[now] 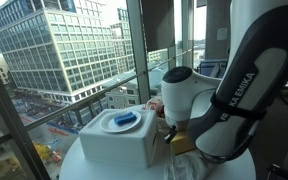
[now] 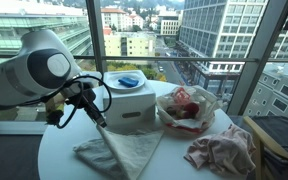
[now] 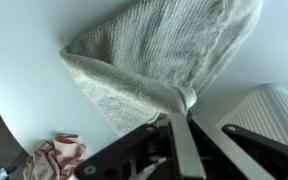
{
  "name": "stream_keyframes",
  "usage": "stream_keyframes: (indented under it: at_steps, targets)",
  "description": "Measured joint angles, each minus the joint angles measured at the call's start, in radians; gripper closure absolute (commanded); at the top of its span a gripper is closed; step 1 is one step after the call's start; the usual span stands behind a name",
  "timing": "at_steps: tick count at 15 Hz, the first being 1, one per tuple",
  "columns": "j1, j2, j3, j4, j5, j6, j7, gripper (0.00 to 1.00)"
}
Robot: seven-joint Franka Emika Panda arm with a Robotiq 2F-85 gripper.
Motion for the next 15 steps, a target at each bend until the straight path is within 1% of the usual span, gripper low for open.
stream_keyframes:
  at_steps: [2, 5, 7, 9, 11, 12, 15]
  targets:
    - [0.012, -0.041, 0.016, 0.000, -0.004, -0.024, -0.041, 0.96]
    - [0.006, -0.099, 0.051, 0.000, -0.005, -0.064, -0.101, 0.96]
    - [-0.007, -0.123, 0.083, 0.000, -0.003, -0.081, -0.138, 0.96]
    - [-0.042, -0.136, 0.133, 0.001, 0.017, -0.091, -0.179, 0.96]
    - [-0.092, -0.133, 0.194, 0.003, 0.060, -0.093, -0.223, 0.96]
    - [-0.137, -0.128, 0.241, 0.007, 0.067, -0.093, -0.232, 0.96]
    - [-0.315, -0.107, 0.420, 0.032, 0.068, -0.093, -0.235, 0.96]
